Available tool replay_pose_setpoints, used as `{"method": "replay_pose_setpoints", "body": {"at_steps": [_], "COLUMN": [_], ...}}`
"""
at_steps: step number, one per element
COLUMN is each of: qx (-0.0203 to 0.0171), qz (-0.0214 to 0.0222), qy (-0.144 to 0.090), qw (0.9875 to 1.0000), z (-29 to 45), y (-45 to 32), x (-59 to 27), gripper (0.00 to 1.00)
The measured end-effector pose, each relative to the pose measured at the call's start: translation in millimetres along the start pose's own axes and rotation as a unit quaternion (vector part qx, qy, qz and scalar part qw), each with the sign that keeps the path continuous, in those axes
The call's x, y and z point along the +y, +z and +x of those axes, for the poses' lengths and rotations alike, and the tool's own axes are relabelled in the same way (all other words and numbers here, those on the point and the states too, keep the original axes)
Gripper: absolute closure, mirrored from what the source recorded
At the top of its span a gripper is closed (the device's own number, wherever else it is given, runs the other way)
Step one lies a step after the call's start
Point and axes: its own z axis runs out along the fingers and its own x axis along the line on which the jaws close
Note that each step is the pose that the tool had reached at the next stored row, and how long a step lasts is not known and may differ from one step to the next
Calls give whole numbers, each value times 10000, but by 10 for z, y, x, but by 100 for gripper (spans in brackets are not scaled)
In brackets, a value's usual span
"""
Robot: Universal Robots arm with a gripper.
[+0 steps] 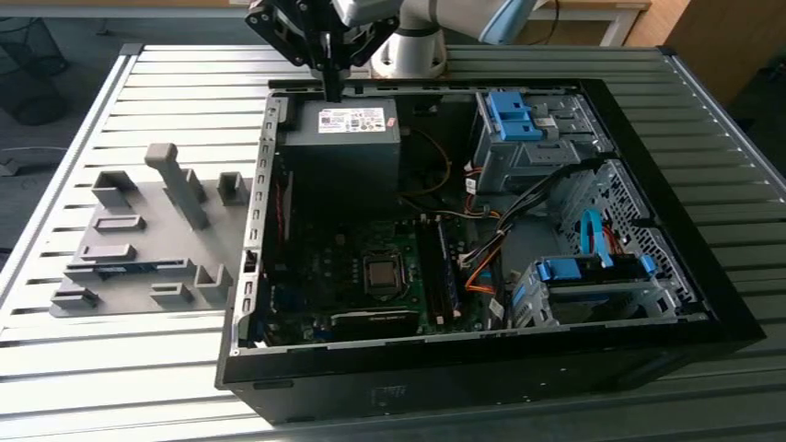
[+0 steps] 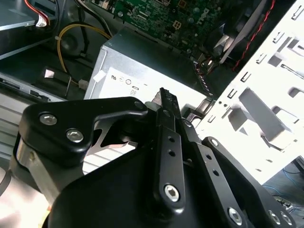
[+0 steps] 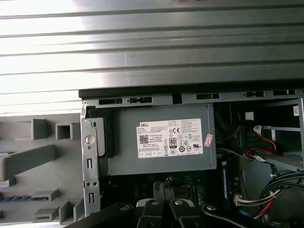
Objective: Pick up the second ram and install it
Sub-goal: 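Reach for the second ram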
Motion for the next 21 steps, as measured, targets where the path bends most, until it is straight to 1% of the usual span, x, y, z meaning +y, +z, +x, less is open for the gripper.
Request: {"method": "replay_pose_setpoints", "body": {"at_steps": [21], "qx": [0], "qz": [0], "qy": [0], "qw": [10000], "z": [119], "y": [-1], "x": [-9], "gripper": [89]}}
